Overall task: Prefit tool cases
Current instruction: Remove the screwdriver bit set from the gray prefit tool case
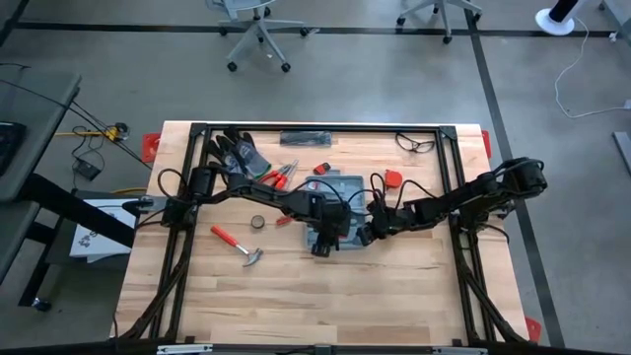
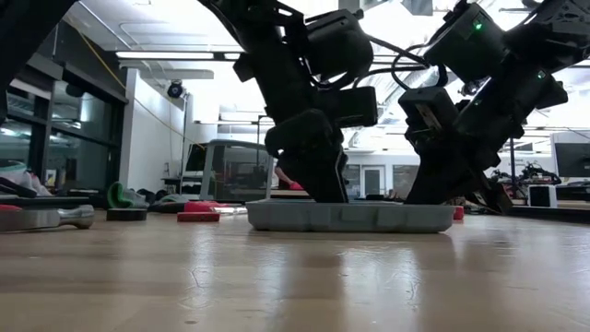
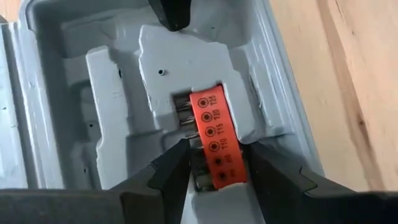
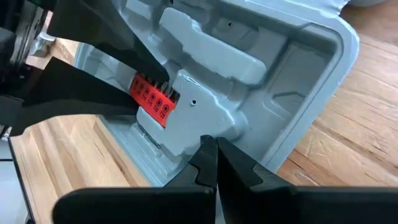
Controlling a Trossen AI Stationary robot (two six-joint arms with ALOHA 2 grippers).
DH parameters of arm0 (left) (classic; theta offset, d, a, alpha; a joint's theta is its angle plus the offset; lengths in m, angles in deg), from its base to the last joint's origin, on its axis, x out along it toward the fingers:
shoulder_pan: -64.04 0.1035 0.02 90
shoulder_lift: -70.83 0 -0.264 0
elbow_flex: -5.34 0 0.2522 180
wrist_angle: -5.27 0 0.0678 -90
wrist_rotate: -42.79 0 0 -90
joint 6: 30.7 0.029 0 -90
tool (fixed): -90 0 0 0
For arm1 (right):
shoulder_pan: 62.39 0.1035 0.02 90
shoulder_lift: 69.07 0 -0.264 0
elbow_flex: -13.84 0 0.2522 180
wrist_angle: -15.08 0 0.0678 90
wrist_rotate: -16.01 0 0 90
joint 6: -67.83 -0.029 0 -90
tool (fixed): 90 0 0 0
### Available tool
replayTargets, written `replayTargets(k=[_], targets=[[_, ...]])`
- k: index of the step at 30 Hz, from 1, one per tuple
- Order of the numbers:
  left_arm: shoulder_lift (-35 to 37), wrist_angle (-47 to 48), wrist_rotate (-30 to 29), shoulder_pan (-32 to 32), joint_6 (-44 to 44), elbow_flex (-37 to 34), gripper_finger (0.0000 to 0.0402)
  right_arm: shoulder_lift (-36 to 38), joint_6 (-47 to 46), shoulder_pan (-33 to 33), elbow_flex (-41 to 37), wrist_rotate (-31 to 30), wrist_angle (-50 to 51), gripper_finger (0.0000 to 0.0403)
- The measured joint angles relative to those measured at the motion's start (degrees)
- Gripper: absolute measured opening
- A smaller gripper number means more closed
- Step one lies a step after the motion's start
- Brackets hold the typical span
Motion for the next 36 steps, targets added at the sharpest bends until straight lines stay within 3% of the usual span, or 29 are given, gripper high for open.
replayTargets(k=[16, 27, 36], targets=[[-0.2, 4.1, 1.0, -0.3, 3.9, -0.1, 0.0145, 0.0, 0.9, 0.0, 0.1, 0.0, -0.3, 0.0], [-0.9, 1.5, -9.0, -2.1, -0.2, -0.2, 0.0145, 0.0, 0.5, 0.0, 0.0, -0.3, 0.2, 0.0], [-2.2, -0.3, -3.5, -2.4, -0.7, 0.0, 0.0108, 0.0, 0.4, 0.0, 0.0, 0.1, 0.3, 0.0]])
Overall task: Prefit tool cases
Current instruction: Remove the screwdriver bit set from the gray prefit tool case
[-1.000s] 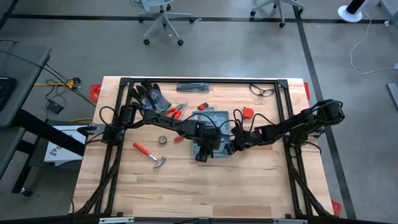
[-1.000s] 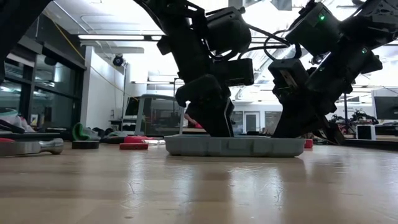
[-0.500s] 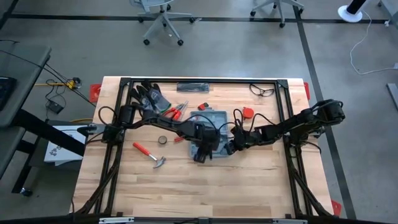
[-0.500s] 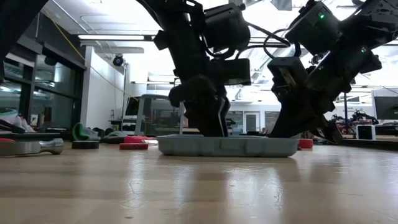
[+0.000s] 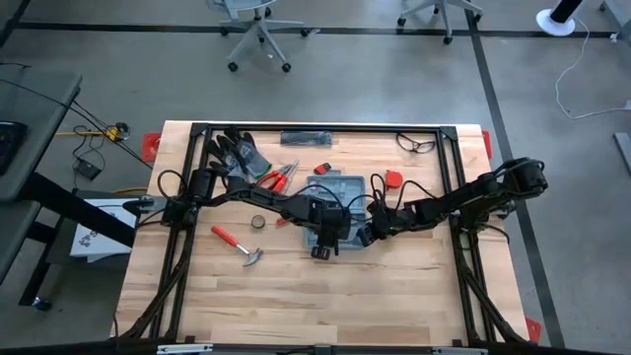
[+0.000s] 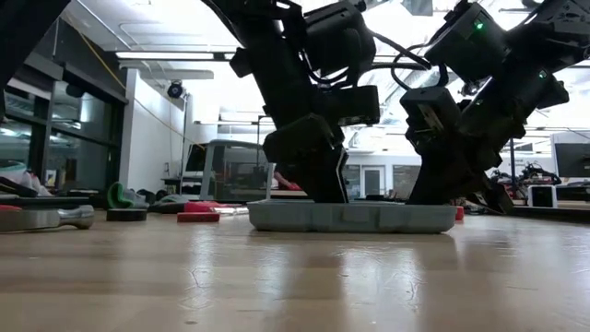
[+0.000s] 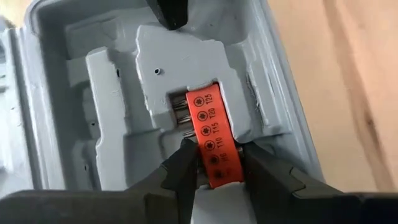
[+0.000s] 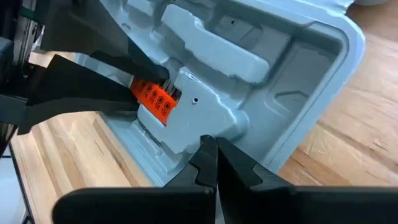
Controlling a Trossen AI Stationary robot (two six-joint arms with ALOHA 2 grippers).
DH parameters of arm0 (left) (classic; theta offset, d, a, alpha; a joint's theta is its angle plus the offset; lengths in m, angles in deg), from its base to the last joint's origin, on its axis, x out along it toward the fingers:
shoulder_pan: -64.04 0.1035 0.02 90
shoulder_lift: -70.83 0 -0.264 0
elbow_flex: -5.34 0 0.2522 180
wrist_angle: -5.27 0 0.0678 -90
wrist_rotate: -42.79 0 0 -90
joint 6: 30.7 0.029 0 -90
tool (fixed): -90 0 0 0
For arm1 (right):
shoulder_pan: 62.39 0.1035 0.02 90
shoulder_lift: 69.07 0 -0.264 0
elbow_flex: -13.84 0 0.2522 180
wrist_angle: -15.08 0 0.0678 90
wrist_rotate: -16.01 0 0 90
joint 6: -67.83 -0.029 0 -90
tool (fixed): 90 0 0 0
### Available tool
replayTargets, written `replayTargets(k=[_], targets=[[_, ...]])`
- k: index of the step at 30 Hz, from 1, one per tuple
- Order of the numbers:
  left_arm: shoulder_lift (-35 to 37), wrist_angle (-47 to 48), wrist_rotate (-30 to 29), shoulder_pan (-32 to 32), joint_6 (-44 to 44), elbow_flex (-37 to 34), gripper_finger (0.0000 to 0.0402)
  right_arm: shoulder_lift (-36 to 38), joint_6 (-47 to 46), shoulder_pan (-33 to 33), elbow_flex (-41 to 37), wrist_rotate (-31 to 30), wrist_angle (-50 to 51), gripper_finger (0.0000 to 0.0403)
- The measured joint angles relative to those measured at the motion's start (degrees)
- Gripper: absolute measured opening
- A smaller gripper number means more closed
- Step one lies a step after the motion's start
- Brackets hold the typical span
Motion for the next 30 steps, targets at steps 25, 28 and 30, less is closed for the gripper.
replayTargets(k=[25, 28, 30], targets=[[4.0, 2.1, 9.6, 2.4, -8.5, 1.5, 0.0054, -0.1, 1.2, 0.0, 0.1, 0.5, 0.5, 0.0], [4.3, 3.1, 9.7, 3.3, -8.7, 3.0, 0.0036, 0.0, 1.3, 0.0, 0.1, 0.5, 0.9, 0.0], [4.3, 4.3, 10.6, 3.7, -8.6, 4.2, 0.0034, 0.0, 1.4, 0.0, 0.1, 0.5, 1.1, 0.0]])
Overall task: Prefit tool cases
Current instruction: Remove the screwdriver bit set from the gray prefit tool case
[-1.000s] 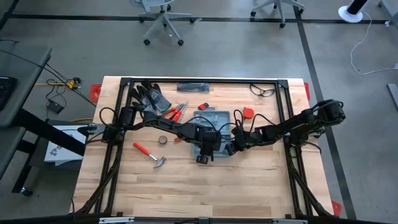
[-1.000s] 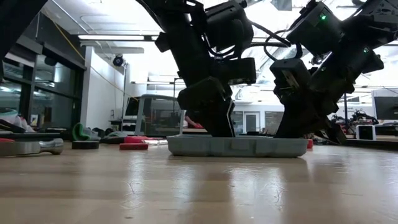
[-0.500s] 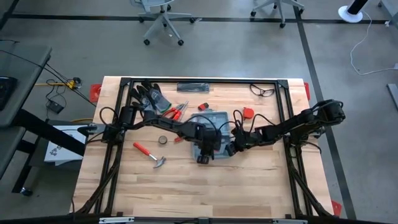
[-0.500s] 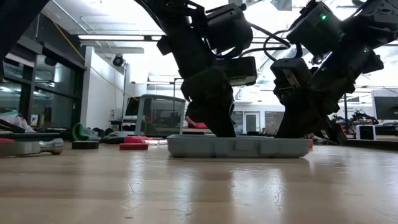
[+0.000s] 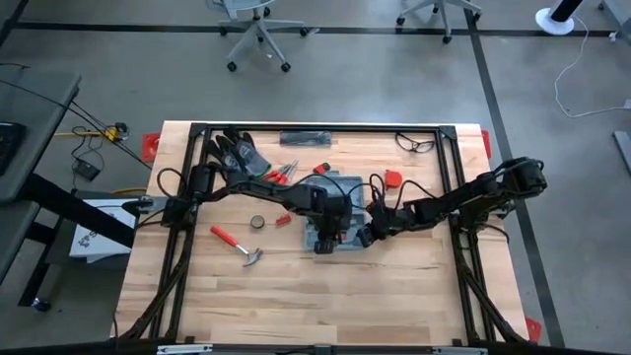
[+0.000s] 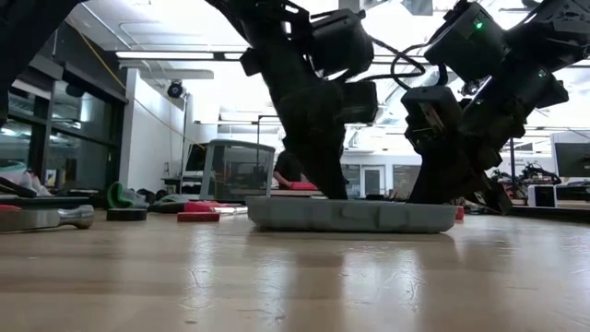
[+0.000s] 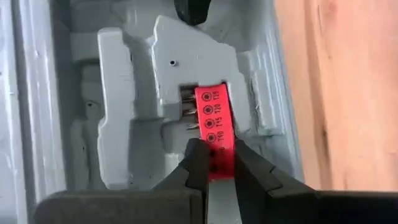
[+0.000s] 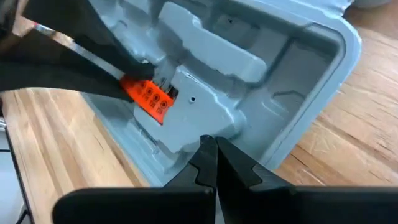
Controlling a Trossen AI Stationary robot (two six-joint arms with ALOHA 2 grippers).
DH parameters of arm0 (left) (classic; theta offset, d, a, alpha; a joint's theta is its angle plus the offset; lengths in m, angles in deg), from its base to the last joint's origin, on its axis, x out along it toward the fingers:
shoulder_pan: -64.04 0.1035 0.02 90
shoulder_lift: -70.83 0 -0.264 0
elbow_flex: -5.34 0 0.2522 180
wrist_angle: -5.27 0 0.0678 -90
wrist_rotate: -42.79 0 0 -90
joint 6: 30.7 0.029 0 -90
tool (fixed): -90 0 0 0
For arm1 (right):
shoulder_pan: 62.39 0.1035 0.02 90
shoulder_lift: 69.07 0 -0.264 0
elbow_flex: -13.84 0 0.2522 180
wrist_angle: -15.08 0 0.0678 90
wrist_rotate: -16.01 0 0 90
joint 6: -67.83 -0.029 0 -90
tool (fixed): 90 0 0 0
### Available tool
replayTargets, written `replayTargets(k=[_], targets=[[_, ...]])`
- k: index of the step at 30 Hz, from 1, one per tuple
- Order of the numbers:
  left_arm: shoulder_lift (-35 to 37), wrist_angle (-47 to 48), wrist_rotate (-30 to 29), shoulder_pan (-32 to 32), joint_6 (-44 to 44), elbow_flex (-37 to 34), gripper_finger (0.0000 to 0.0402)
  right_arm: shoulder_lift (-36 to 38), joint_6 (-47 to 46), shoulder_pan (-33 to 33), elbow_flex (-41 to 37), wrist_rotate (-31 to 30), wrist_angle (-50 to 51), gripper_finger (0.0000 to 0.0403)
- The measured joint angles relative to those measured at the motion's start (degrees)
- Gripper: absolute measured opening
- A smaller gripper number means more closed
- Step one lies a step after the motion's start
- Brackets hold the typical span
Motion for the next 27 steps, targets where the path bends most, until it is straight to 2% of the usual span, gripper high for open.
replayTargets(k=[2, 16, 20, 27], targets=[[0.2, 0.1, 0.8, 0.2, 0.0, 1.0, 0.0003, 0.0, 0.1, 0.0, 0.0, -0.1, 0.1, 0.0], [0.0, 2.7, 0.0, -0.2, 5.3, 3.3, 0.0004, 0.0, 0.1, 0.0, 0.0, -0.6, 0.3, 0.0], [0.0, 1.5, 0.5, -0.2, 5.7, 3.3, 0.0037, 0.0, 0.1, 0.0, 0.0, -0.6, 0.3, 0.0], [0.0, 1.4, 0.3, 0.2, 5.7, 3.4, 0.0142, 0.0, 0.1, 0.0, 0.0, -0.9, 0.4, 0.0]])
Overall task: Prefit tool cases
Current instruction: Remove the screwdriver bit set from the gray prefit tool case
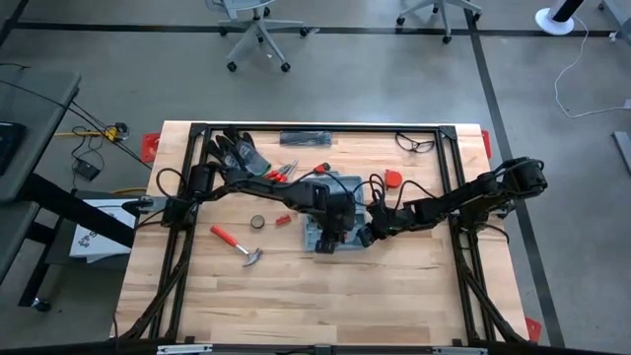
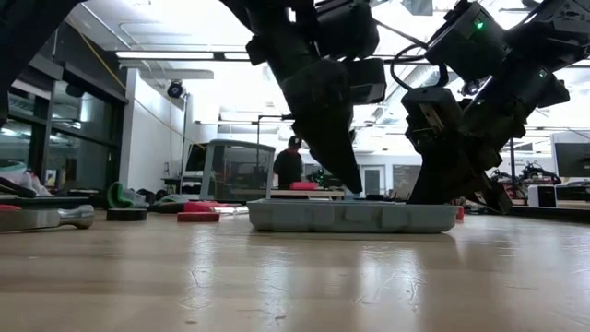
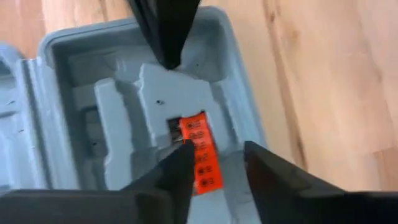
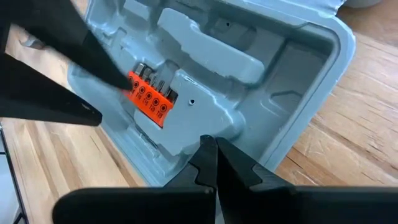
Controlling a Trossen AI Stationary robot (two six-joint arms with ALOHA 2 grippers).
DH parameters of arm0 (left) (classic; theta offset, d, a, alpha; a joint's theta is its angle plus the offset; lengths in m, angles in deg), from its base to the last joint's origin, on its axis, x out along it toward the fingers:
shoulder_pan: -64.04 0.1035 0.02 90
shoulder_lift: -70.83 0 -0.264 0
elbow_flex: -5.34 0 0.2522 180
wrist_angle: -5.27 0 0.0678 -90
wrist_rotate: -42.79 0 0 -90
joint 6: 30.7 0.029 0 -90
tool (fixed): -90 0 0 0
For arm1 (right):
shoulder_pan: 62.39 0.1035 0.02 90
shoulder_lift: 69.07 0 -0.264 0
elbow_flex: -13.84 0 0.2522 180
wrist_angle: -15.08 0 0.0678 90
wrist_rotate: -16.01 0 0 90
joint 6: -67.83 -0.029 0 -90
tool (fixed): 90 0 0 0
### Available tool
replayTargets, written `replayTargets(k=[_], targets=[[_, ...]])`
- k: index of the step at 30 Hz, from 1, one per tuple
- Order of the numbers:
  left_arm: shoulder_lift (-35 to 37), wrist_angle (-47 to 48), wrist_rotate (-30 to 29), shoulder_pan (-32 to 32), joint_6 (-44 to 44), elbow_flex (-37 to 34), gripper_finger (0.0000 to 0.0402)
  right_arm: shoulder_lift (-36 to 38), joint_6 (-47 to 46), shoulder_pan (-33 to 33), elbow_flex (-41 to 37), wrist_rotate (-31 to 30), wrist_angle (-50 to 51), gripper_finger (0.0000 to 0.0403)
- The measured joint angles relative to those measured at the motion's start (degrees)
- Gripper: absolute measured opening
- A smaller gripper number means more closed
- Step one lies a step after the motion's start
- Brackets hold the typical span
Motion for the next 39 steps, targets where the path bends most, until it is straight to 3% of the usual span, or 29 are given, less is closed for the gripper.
replayTargets(k=[7, 21, 25, 31, 39], targets=[[-0.3, 0.2, -4.0, -0.7, 4.0, 0.0, 0.0216, 0.0, 0.4, 0.0, 0.0, 0.0, 0.0, 0.0], [-3.5, -0.1, -9.2, -2.0, 5.1, -1.9, 0.022, 0.0, 0.5, 0.0, 0.0, -0.1, 0.1, 0.0], [-3.6, -2.1, -9.4, -2.0, 4.9, -2.0, 0.0192, 0.0, 0.2, 0.0, -0.1, -0.2, 0.4, 0.0], [-4.5, -2.8, -8.3, -1.7, 0.7, -2.0, 0.0075, 0.0, 0.0, 0.0, -0.1, -0.1, 0.5, 0.0], [-4.3, -0.7, -5.6, -1.5, -2.4, -2.0, 0.0075, 0.0, -0.2, 0.0, 0.0, -0.1, 0.7, 0.0]])
